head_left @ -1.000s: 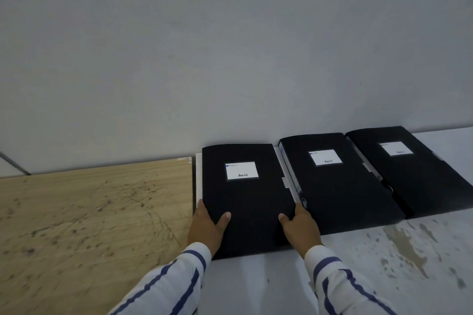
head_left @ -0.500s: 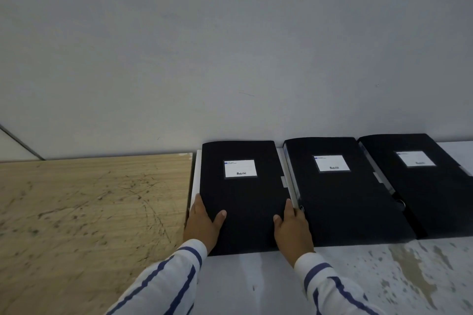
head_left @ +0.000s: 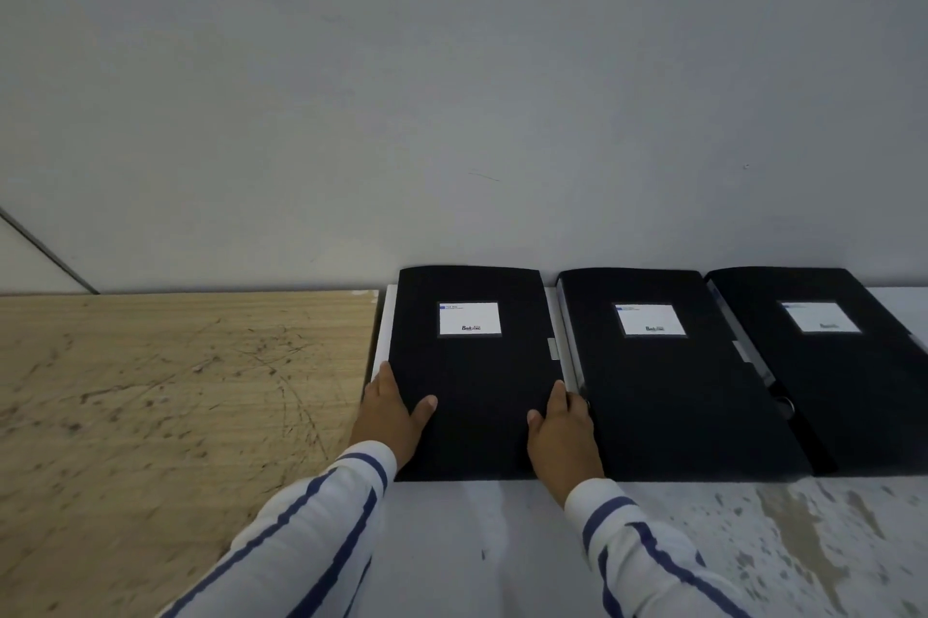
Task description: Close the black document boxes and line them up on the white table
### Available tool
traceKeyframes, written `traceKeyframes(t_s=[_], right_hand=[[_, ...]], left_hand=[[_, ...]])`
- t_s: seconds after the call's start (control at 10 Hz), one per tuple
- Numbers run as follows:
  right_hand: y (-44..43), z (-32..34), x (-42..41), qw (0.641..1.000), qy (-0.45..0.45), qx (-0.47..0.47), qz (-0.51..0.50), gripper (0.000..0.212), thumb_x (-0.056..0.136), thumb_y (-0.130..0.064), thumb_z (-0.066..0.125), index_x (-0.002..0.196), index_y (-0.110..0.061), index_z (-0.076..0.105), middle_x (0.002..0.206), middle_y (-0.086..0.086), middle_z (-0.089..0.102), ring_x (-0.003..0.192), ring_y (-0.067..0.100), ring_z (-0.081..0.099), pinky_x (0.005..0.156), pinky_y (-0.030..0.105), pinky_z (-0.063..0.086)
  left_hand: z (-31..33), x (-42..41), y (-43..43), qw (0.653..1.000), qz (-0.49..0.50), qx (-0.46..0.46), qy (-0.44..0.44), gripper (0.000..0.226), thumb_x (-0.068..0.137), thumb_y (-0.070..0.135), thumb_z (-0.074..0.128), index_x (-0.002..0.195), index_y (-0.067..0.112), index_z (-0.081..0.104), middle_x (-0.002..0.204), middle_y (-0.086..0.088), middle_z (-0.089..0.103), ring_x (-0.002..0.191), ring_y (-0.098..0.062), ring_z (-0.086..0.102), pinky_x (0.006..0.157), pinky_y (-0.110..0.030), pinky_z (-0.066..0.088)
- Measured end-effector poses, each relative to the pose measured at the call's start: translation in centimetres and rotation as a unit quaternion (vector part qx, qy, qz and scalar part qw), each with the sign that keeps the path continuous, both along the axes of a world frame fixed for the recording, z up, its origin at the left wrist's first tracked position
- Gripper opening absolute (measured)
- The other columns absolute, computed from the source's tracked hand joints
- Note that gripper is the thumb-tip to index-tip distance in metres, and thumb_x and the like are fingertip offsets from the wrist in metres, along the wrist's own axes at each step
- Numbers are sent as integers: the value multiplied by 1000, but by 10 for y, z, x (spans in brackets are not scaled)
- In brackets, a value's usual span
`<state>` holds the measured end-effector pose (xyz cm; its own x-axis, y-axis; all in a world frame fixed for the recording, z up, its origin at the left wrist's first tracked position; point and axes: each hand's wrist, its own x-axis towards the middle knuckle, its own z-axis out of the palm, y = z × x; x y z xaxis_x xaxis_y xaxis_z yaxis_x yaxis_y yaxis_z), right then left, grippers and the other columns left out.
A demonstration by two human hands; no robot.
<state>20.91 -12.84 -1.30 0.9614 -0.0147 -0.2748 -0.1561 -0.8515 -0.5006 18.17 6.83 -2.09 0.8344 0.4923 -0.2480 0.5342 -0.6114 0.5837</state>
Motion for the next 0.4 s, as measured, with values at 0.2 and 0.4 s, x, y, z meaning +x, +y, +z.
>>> traceKeyframes(t_s=[0.2,0.4], right_hand=[[0,7,-12,997,-54,-31,53,62,97,-33,45,148,-10,19,156,12,17,145,30,17,117,41,28],[-5,17,-32,990,-74,-51,105,59,96,-40,44,146,-14,27,156,11,23,145,30,18,118,43,26]], left_hand=[[13,-16,-10,998,-12,68,-7,81,88,46,56,149,13,14,157,-9,23,144,-28,25,115,-45,30],[26,-41,-25,992,-67,110,-6,76,91,48,49,150,16,15,158,-6,21,147,-27,17,119,-42,22]])
